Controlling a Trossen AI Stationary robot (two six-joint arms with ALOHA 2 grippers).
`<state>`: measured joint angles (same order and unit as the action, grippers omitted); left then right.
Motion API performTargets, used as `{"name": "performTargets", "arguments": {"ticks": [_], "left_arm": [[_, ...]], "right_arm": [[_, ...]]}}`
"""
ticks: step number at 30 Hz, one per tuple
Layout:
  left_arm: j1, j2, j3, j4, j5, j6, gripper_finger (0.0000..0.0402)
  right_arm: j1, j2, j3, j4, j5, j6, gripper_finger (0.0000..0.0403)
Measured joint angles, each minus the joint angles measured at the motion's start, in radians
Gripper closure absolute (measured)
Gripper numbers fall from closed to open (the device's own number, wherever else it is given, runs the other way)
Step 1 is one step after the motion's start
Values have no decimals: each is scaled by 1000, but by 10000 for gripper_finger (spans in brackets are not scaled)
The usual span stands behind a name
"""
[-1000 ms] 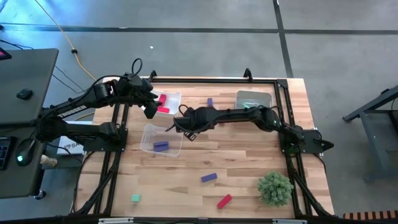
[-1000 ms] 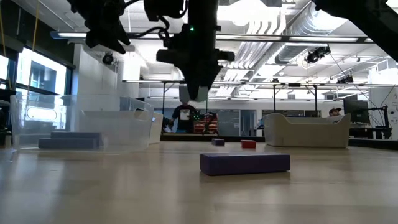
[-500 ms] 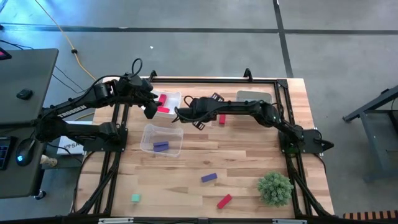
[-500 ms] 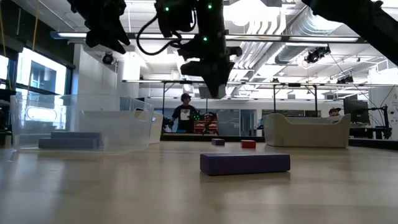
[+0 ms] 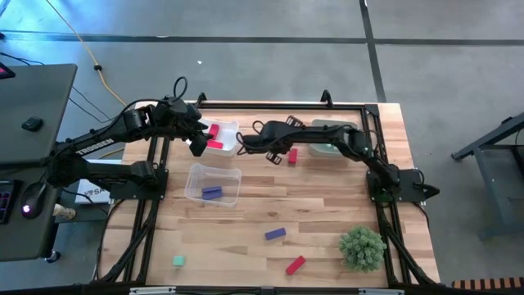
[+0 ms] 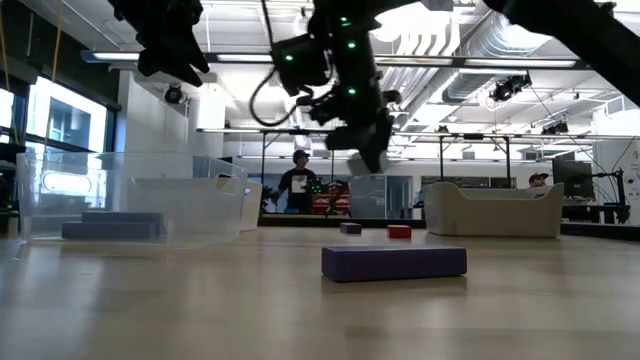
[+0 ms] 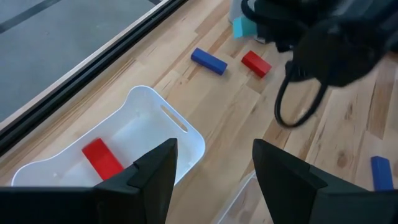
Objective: Sort & place blocks by color
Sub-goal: Put the light blue block into the grey bin
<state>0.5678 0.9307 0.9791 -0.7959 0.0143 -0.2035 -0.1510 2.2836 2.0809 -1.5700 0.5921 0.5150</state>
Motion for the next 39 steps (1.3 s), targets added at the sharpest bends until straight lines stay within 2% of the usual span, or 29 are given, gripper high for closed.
{"name": "performTargets", "arguments": {"ticks": [7, 15, 23, 29, 35, 39], "left_arm": [[0, 0, 0, 1, 0, -2, 202], [0, 0, 0, 3, -3, -2, 202], [0, 0, 0, 5, -3, -66, 202], [0, 0, 0, 2, -2, -111, 202], [0, 1, 0, 1, -2, -134, 202], [0, 1, 0, 1, -1, -145, 202]], "right_arm": [[-54, -213, -295, 50, 24, 31, 294], [-125, -491, -659, 286, -48, 74, 294], [-202, -687, -897, 452, -128, 134, 294], [-275, -761, -1032, 590, -215, 133, 294], [-350, -769, -1122, 701, -313, 52, 294], [-388, -769, -1152, 744, -335, 23, 294]]}}
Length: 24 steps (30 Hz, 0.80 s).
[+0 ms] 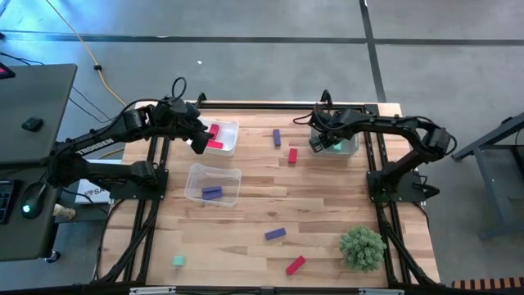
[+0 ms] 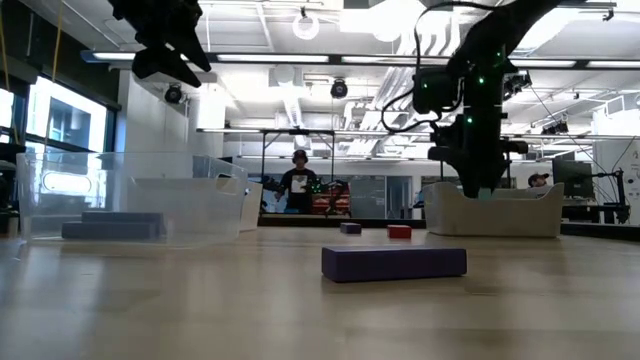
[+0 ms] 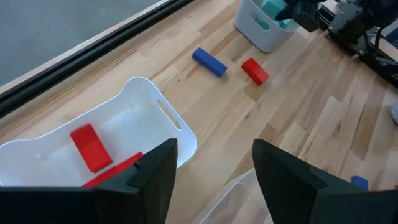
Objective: Sort & place blocks by color
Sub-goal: Put the light blue block into the grey bin, then put the purple block into the transparent bin
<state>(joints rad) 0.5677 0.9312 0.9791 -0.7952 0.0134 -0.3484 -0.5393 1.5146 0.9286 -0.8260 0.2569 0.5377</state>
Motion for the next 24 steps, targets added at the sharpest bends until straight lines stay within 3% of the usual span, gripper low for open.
{"name": "performTargets", "arguments": {"ticks": [9, 17, 24], "left_arm": [[0, 0, 0, -1, 1, -1, 202], [0, 0, 0, -1, 1, 0, 202], [0, 0, 0, -1, -2, 0, 201]], "right_arm": [[-89, 0, -11, 21, -94, -102, 293], [-118, 0, -11, 17, -156, -158, 219], [-115, 0, -11, 7, -162, -154, 202]]}}
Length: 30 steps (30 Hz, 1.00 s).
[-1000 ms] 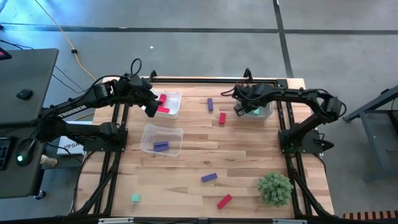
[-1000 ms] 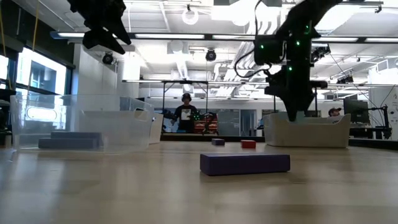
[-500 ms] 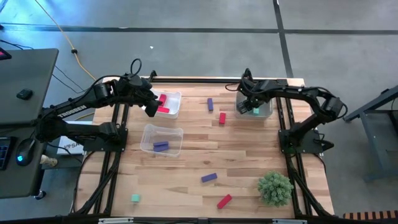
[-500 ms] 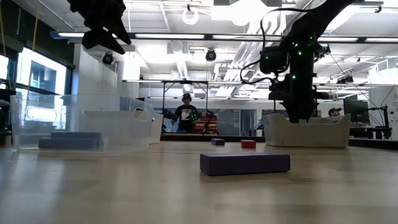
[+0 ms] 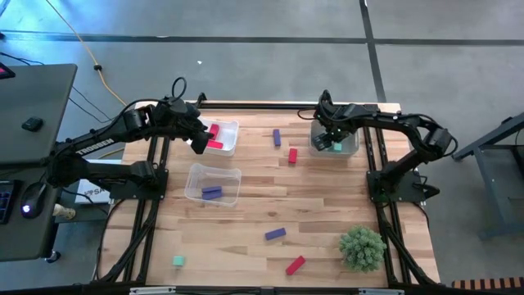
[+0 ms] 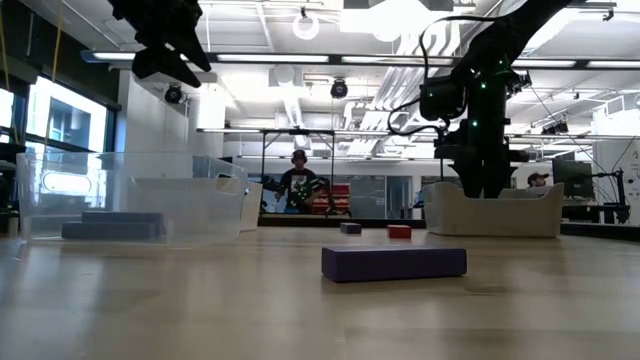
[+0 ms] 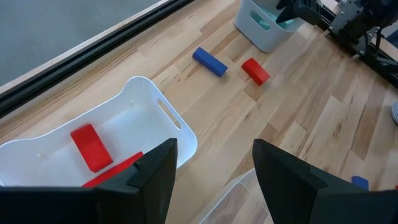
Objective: Sort & place blocks by color
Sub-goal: Put the purple block into the transparent bin
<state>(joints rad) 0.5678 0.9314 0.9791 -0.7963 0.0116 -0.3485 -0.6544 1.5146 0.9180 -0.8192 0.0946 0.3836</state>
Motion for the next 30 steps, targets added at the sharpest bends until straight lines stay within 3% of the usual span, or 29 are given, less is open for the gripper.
{"name": "performTargets", "arguments": {"ticks": [17, 30], "left_arm": [[-6, 0, 0, 20, -70, -31, 159], [-166, 59, 0, 131, -67, -94, 159]], "right_arm": [[53, -28, 131, -167, 10, 38, 199], [123, -204, 137, -149, 17, 236, 199]]}}
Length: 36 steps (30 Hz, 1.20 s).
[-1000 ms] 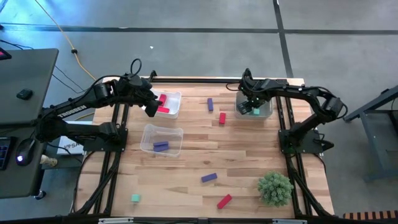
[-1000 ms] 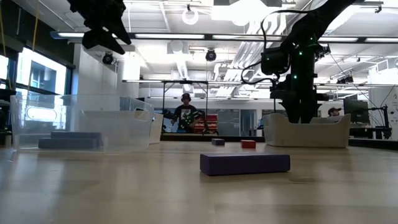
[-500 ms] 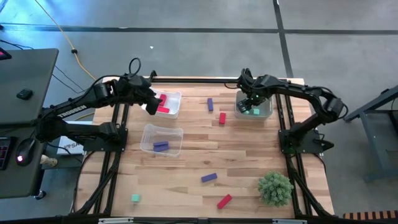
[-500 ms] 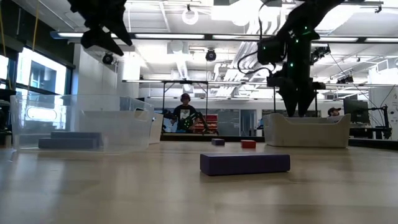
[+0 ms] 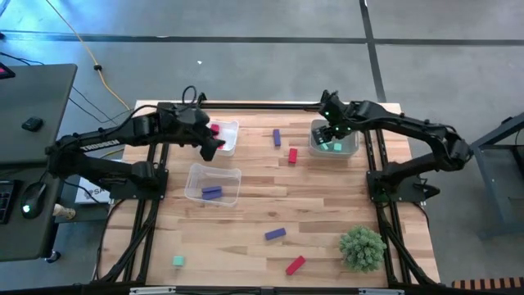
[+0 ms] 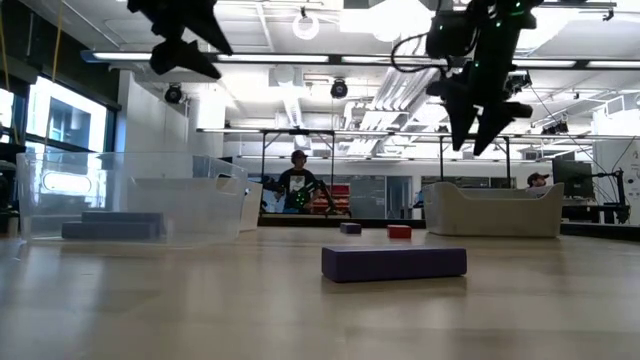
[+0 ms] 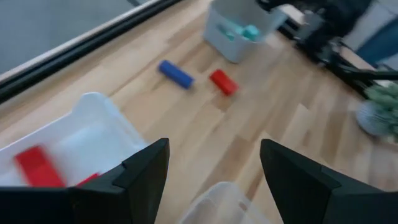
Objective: Sort & place blocks by color
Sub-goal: Put the purple block into the transparent bin
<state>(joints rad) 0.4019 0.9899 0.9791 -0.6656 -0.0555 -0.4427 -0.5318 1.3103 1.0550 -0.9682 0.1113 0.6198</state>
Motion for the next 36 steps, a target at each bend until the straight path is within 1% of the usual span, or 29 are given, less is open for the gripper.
{"name": "performTargets", "arguments": {"ticks": [5, 13, 22, 31, 36], "left_arm": [[-83, 41, 0, 78, 0, 0, 159], [-201, 109, 0, 169, -1, 0, 159], [-304, 174, 3, 200, -37, 0, 159], [-374, 267, 111, 191, -61, 19, 159], [-403, 330, 166, 184, -90, 24, 159]], "right_arm": [[35, -31, 0, 25, 0, 54, 199], [121, -31, 0, 64, 12, 147, 199], [210, -31, 0, 68, 43, 234, 199], [283, -30, 0, 98, 78, 300, 199], [303, -30, 0, 96, 83, 323, 199]]}}
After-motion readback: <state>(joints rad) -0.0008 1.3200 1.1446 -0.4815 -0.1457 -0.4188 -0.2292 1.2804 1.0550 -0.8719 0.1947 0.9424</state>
